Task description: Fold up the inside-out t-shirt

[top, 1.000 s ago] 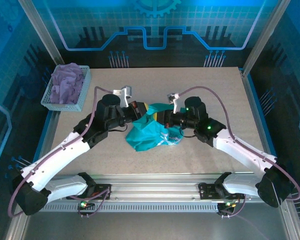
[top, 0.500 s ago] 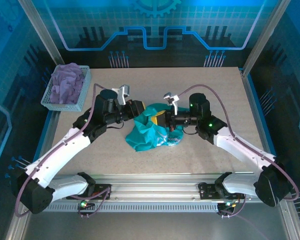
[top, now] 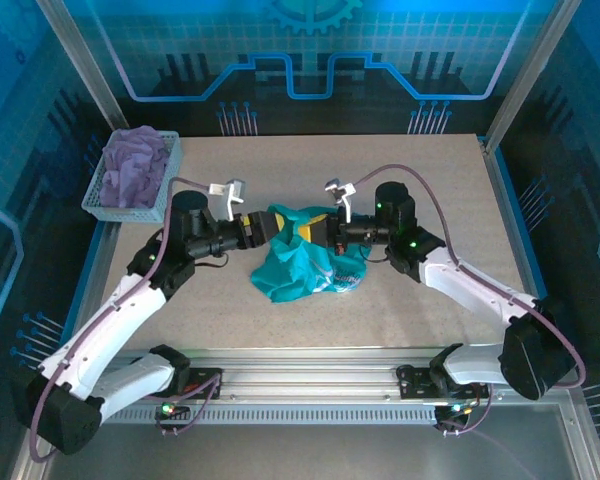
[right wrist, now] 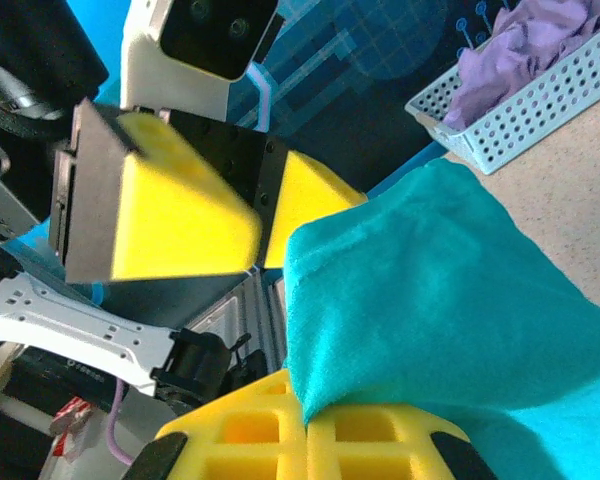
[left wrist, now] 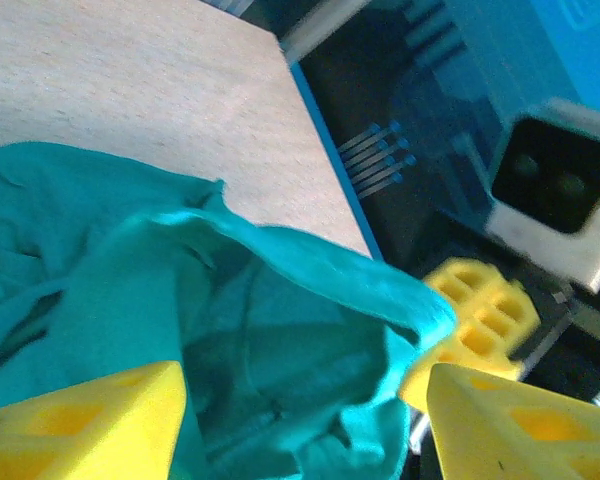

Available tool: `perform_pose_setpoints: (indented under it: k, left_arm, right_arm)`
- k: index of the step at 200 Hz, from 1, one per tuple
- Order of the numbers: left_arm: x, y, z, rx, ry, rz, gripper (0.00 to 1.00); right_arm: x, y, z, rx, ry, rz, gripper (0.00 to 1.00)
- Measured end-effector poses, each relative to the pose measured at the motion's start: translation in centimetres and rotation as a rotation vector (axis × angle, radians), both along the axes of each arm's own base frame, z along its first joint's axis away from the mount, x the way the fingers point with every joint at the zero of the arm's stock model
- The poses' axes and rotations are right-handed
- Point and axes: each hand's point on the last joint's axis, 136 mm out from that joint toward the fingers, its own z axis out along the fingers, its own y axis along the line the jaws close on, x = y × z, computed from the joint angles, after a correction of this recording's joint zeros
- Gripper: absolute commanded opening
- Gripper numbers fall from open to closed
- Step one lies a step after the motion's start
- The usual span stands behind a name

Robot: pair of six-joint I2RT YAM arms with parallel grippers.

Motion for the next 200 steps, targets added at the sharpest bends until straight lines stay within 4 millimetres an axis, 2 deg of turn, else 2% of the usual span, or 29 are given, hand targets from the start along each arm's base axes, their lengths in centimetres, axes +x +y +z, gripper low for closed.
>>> perform_pose_setpoints:
  k: [42, 76, 144, 168, 200]
  left_arm:
    - [-1.4, -2.1, 1.0, -0.022, -0.098, -0.156, 0.53]
    - [-1.7, -3.3, 0.2, 0.005, -0.117, -0.231, 0.47]
    - [-1.5, -3.9, -1.2, 0.042, -0.129, -0.281, 0.41]
    - [-1.6, -4.3, -1.7, 0.046, -0.119, -0.298, 0.36]
    - [-1.7, -4.5, -1.8, 0.046, -0.114, -0.308, 0.25]
  right_arm:
    - [0.0, 0.1, 0.2, 0.014, 0.019, 0.013, 0.0]
    - [-0.1, 0.0, 0.5, 0.027, 0.026, 0.023, 0.0]
    - [0.1, -0.3, 0.5, 0.032, 0.04, 0.02, 0.0]
    - [0.2, -0.4, 0.5, 0.033, 0.043, 0.018, 0.0]
    - [0.2, -0.4, 0.5, 0.033, 0.045, 0.016, 0.0]
